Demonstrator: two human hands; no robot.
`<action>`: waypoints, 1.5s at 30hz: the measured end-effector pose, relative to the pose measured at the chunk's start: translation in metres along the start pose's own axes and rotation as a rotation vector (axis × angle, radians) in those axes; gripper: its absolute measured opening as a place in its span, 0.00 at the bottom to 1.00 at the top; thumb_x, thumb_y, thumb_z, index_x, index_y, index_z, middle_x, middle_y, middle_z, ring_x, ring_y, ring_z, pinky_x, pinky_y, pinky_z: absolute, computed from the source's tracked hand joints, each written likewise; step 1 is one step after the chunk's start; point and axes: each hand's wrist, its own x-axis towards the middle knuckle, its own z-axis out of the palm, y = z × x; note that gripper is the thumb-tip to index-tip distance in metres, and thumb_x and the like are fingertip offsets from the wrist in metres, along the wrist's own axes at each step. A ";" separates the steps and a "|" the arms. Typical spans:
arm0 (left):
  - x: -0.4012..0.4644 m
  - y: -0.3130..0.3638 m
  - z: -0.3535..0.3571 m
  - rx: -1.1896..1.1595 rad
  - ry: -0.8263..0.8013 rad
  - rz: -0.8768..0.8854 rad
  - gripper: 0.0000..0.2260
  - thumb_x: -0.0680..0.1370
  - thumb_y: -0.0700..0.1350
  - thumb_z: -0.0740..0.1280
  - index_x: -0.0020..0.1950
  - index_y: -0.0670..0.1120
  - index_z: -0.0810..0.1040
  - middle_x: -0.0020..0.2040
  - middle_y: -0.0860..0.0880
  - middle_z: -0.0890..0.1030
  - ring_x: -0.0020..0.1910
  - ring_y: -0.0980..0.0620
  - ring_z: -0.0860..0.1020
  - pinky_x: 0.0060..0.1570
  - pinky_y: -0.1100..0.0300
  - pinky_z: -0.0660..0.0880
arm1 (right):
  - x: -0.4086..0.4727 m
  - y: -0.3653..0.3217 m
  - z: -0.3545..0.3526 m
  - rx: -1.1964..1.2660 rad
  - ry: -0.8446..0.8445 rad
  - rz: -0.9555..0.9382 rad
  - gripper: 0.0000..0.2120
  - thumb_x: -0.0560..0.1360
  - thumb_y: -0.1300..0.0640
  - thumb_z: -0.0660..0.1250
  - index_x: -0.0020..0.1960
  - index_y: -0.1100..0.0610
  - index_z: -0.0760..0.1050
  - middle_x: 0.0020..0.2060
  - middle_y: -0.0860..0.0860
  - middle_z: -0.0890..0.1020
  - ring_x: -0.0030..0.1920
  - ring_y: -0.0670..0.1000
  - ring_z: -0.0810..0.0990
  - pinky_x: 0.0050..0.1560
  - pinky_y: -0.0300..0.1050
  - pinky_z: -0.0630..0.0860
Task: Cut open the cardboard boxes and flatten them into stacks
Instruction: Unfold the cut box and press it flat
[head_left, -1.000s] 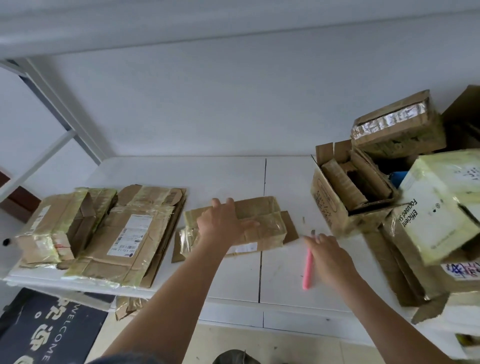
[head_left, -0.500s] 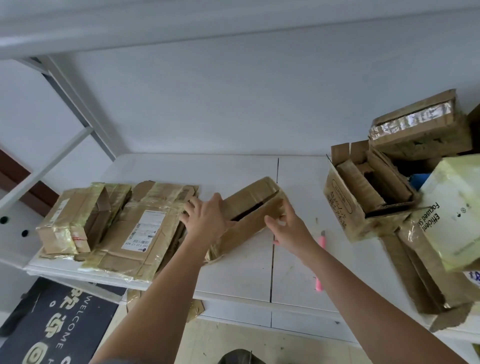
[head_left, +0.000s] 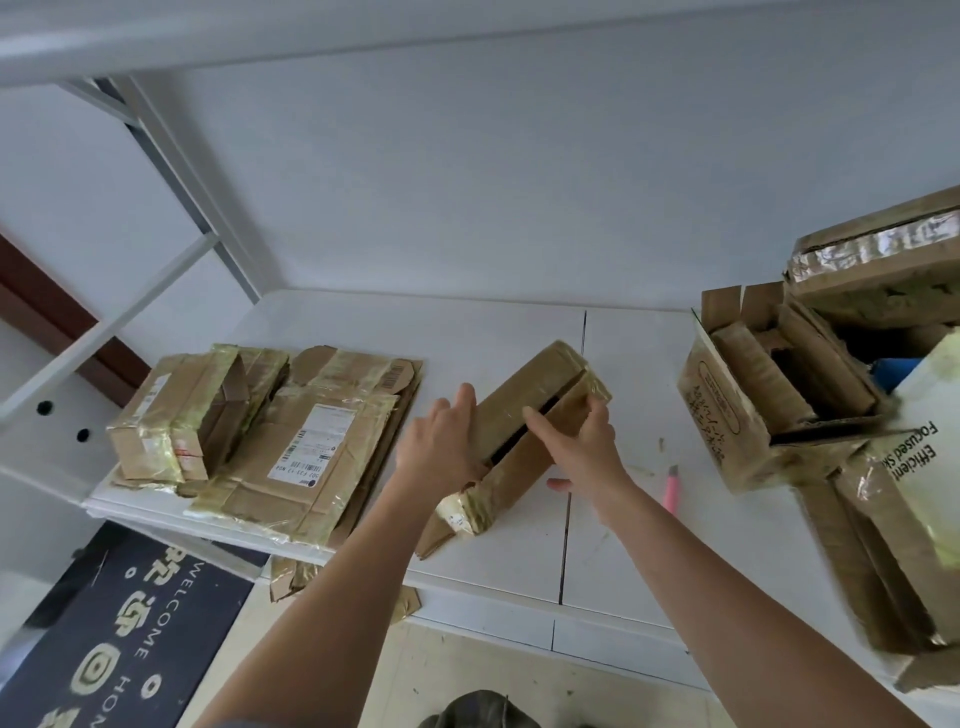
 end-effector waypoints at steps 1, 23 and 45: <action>0.000 0.002 0.000 0.014 -0.006 0.016 0.27 0.69 0.50 0.76 0.56 0.50 0.60 0.47 0.47 0.73 0.44 0.42 0.77 0.47 0.47 0.77 | 0.000 0.000 0.001 -0.021 0.024 -0.001 0.43 0.68 0.44 0.76 0.74 0.45 0.55 0.62 0.50 0.66 0.57 0.53 0.75 0.40 0.49 0.83; -0.003 0.020 0.011 -0.417 -0.023 -0.135 0.34 0.74 0.63 0.69 0.74 0.53 0.60 0.56 0.40 0.78 0.46 0.41 0.81 0.42 0.45 0.82 | -0.020 -0.023 -0.047 -0.094 -0.311 -0.150 0.43 0.66 0.38 0.72 0.77 0.40 0.58 0.75 0.45 0.63 0.72 0.51 0.68 0.64 0.47 0.71; 0.001 0.035 0.017 0.145 0.067 0.391 0.31 0.75 0.54 0.71 0.75 0.60 0.62 0.77 0.53 0.53 0.75 0.47 0.52 0.75 0.45 0.50 | -0.004 0.071 -0.101 -0.519 0.294 -0.314 0.13 0.81 0.61 0.61 0.62 0.54 0.77 0.53 0.52 0.77 0.53 0.50 0.79 0.50 0.37 0.72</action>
